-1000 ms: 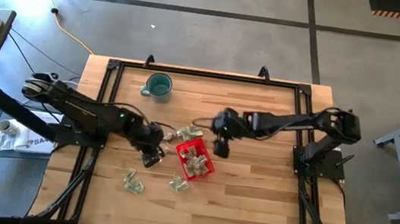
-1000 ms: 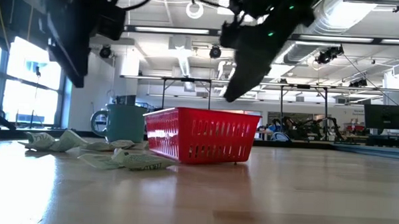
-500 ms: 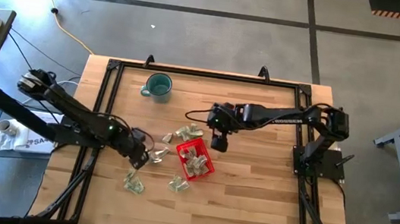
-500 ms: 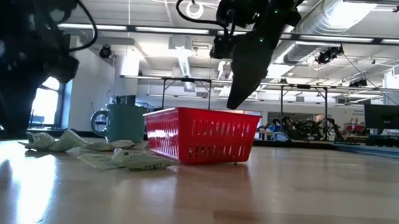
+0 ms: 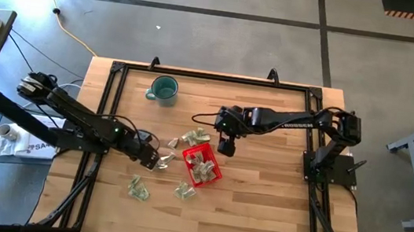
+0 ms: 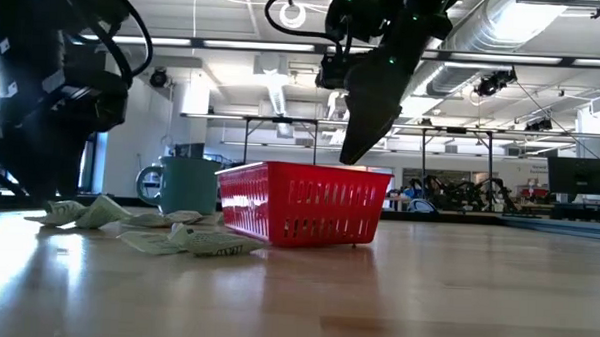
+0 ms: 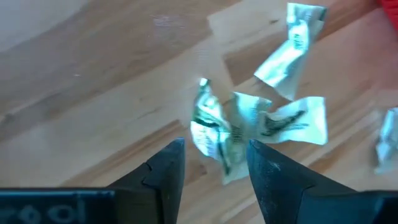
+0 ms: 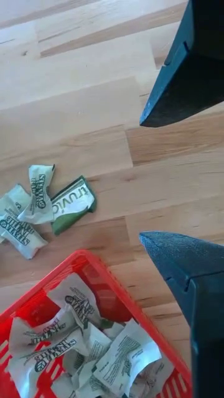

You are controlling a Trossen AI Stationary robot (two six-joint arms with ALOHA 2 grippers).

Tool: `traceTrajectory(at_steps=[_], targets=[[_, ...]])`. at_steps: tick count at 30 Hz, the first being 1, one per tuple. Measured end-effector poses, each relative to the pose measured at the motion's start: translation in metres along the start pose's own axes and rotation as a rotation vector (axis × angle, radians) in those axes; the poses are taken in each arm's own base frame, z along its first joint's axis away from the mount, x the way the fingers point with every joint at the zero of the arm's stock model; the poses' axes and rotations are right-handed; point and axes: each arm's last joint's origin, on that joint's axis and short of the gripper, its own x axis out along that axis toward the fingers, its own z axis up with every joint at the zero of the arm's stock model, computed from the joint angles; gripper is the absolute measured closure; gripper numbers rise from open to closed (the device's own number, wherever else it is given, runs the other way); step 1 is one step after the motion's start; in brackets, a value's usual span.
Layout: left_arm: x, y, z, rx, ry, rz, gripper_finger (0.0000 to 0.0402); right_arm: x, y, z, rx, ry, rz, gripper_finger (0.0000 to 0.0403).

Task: Pick and place Stevia / Truvia into bins
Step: Put the green stevia packet into the basket

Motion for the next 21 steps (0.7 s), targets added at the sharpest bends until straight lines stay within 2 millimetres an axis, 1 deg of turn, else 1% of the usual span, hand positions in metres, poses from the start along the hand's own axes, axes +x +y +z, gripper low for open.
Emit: traceTrajectory(at_steps=[5, 12, 16, 21], targets=[[-0.0001, 0.005, -0.0005, 0.005, 0.004, 0.051, 0.0228, 0.0001, -0.0002, 0.0, 0.0, -0.001, -0.007, 0.0124], [0.0001, 0.0028, -0.0002, 0.003, 0.001, 0.028, 0.0264, 0.0001, -0.0008, 0.0, 0.0, -0.003, -0.026, 0.0124], [0.0002, 0.004, -0.0001, 0.012, -0.008, 0.042, 0.027, -0.0001, -0.0008, 0.0, 0.003, -0.003, -0.028, 0.0124], [0.0001, 0.0043, 0.0004, 0.017, -0.026, 0.047, 0.0265, -0.0002, -0.0008, 0.0, 0.012, -0.003, -0.028, 0.0124]])
